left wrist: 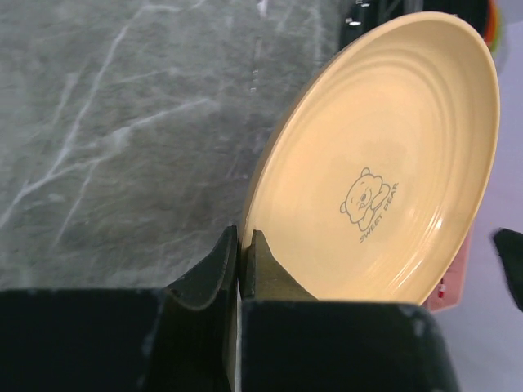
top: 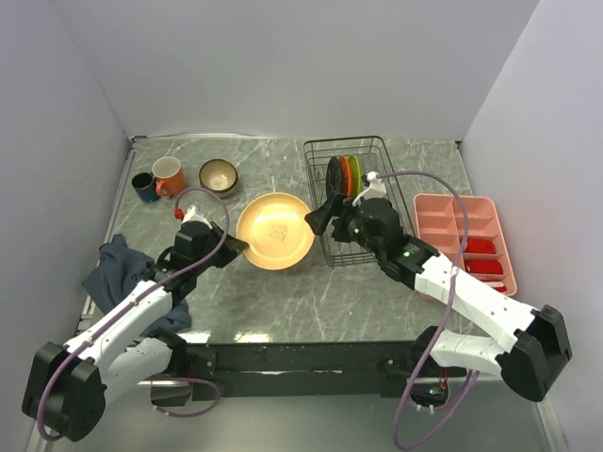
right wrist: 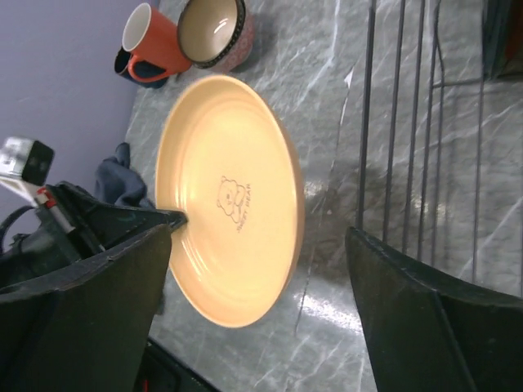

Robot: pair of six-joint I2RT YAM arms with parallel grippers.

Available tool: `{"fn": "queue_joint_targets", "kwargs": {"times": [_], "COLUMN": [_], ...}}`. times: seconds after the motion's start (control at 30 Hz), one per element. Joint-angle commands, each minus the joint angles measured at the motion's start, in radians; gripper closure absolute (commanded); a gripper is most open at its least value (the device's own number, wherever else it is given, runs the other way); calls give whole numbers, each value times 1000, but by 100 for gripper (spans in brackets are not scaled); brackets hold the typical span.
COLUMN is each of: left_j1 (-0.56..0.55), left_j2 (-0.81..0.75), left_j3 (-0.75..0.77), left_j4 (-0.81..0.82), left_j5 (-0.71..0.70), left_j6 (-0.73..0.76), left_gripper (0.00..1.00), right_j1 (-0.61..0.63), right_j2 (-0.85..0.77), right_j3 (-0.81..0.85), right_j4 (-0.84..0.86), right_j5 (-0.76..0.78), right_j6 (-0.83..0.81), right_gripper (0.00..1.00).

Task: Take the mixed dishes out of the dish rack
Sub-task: Place the plate at the center of the board.

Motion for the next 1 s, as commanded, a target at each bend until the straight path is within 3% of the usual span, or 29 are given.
{"fn": "queue_joint_targets", "kwargs": {"times": [0.0,0.43,0.8,0.97], "left_j1": [6,227,317,350], "left_j2": [40,227,413,461], "left_j3": [40,79,160,155], "left_j4": [-19,-39,-10,15], "left_j5": [-68,-36,-22,3], "left_j6": [-19,67,164,185], "left_gripper": [99,99,99,87], "right_j1": [-7,-12,-32,-41], "right_j2": [-66,-195,-251,-258], "right_j3": [-22,-108,-130,-139], "right_j4": [16,-40,-82,-86], "right_j5": [65,154,176,173], "right_j6": [-56,-134,-178,-183], "right_gripper": [3,0,0,0]}}
